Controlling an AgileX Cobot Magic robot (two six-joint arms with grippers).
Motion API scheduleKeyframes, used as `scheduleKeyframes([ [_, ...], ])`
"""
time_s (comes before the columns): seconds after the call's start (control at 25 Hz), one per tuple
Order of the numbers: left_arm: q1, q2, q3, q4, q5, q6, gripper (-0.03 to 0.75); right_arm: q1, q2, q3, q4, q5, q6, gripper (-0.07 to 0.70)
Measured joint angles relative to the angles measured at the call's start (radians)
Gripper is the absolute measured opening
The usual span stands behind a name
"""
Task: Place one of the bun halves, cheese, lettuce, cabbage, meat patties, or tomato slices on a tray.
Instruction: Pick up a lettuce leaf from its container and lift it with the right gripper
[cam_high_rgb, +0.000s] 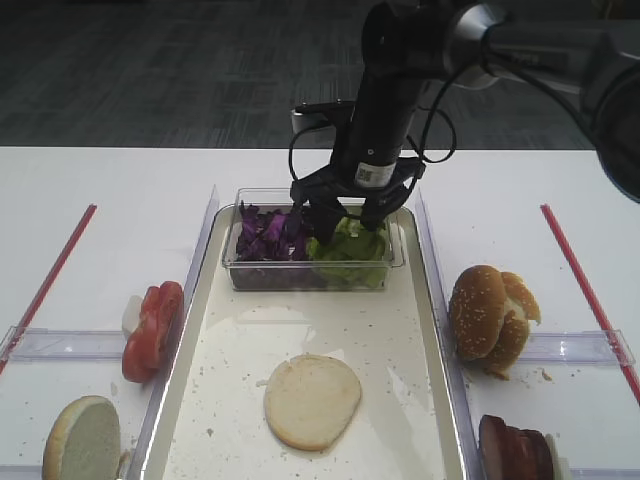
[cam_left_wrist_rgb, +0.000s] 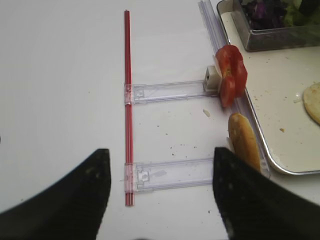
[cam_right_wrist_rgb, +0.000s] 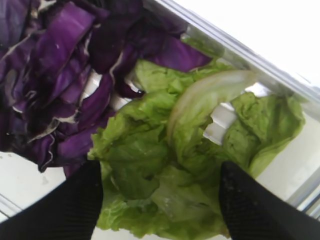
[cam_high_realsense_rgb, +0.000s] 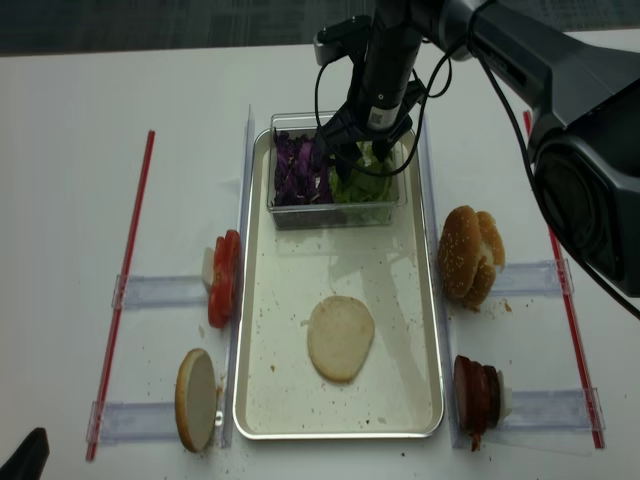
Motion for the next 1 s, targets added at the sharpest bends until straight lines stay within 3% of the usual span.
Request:
scheduleKeyframes([
  [0.44,0.000,0.000,0.000,0.000,0.000,0.000,0.412,0.000,0.027,-0.002,0.000,-0.007,0.002,0.504],
  [1.0,0.000,0.000,0.000,0.000,0.000,0.000,0.410,0.001,0.044,-0.002,0.004,-0.014,0.002,0.414],
])
